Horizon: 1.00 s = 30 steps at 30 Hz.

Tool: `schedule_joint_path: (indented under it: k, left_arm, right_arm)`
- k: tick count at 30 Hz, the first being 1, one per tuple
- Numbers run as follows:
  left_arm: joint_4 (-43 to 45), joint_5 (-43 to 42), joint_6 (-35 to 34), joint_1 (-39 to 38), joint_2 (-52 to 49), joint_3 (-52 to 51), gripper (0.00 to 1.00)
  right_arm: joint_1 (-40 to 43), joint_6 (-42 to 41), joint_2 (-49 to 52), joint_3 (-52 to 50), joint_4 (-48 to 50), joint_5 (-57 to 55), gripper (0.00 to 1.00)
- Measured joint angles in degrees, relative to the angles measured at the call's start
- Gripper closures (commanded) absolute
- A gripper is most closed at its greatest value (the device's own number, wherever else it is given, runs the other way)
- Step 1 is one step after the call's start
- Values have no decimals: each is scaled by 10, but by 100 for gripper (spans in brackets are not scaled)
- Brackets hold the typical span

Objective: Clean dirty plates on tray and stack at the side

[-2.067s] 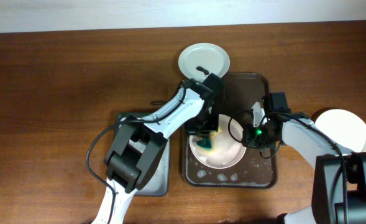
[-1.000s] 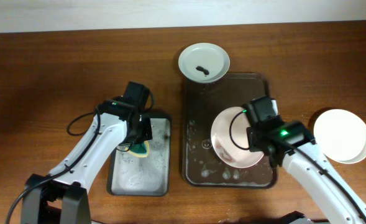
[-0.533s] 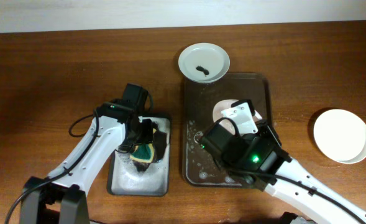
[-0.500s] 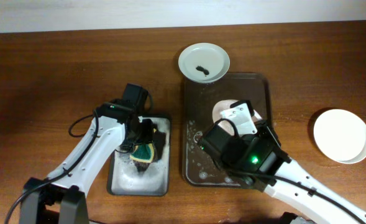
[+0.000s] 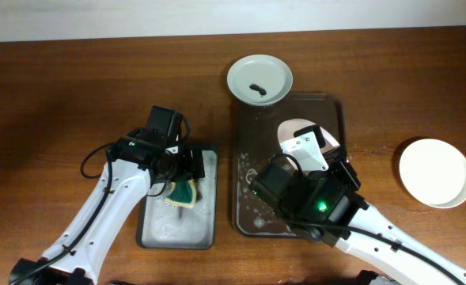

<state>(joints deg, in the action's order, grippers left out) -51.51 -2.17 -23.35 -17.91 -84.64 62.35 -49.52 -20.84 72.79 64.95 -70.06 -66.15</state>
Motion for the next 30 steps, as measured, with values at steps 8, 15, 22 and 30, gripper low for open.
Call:
schedule_joint_path:
  k: [8, 15, 22, 30]
  left_arm:
    - [0, 0, 0, 0, 0, 0, 0]
    - [0, 0, 0, 0, 0, 0, 0]
    - [0, 0, 0, 0, 0, 0, 0]
    - [0, 0, 0, 0, 0, 0, 0]
  right_arm:
    - [0, -4, 0, 0, 0, -5, 96]
    - [0, -2, 0, 0, 4, -8, 96]
    - [2, 13, 0, 1, 38, -7, 96]
    - [5, 38, 0, 1, 40, 25, 96]
